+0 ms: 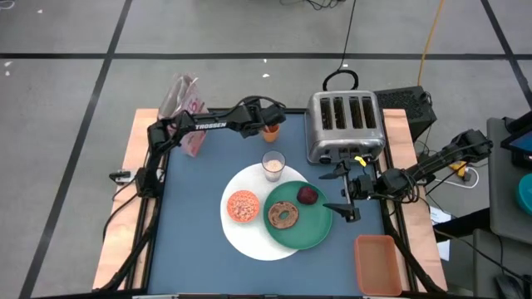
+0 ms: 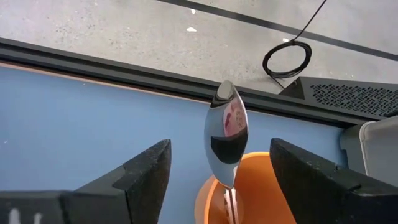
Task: Arrange a breakfast setting
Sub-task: Put the blue patterned spoon to the left of the white tablemat
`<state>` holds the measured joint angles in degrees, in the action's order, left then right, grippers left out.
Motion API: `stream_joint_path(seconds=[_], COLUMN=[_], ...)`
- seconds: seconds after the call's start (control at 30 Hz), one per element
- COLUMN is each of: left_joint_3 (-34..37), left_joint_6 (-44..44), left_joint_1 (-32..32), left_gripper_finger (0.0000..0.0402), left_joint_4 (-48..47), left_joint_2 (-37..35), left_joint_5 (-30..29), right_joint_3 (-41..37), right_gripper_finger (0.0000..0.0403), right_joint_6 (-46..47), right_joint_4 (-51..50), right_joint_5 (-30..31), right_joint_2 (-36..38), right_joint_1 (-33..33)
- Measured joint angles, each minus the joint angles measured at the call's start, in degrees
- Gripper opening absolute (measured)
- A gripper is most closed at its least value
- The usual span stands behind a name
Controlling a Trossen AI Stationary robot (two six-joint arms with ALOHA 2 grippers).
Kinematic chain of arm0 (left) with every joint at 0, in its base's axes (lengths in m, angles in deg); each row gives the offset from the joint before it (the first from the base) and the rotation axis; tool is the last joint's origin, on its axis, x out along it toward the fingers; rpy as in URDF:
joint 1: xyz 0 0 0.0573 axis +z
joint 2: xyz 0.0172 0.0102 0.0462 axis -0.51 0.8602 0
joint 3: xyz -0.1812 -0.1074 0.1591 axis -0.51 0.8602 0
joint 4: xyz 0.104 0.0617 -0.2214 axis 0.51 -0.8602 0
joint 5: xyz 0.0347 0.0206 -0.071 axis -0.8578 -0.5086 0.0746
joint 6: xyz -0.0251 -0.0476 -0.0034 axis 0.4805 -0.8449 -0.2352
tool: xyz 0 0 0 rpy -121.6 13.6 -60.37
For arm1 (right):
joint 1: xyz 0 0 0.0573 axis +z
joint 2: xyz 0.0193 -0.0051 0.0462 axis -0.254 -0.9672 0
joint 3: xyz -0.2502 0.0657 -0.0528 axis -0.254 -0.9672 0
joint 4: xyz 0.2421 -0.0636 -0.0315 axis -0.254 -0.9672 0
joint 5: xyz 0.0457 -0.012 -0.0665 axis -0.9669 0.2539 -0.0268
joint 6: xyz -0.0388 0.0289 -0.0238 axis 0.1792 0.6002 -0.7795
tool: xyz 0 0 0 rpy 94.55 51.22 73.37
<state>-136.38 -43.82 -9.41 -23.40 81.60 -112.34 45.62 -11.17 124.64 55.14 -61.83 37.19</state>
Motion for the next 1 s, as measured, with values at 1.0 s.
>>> stream_joint_path(seconds=[1.0], left_joint_3=[0.00], left_joint_6=[-1.07], left_joint_1=[-0.50], left_gripper_finger=[0.0273], left_joint_4=[4.74], left_joint_2=[2.25], left_joint_5=[-0.79], right_joint_3=[-0.02], right_gripper_finger=[0.0384], right_joint_6=[-1.29], right_joint_4=[-0.39], right_joint_5=[0.02], right_joint_2=[0.01], right_joint_1=[0.00])
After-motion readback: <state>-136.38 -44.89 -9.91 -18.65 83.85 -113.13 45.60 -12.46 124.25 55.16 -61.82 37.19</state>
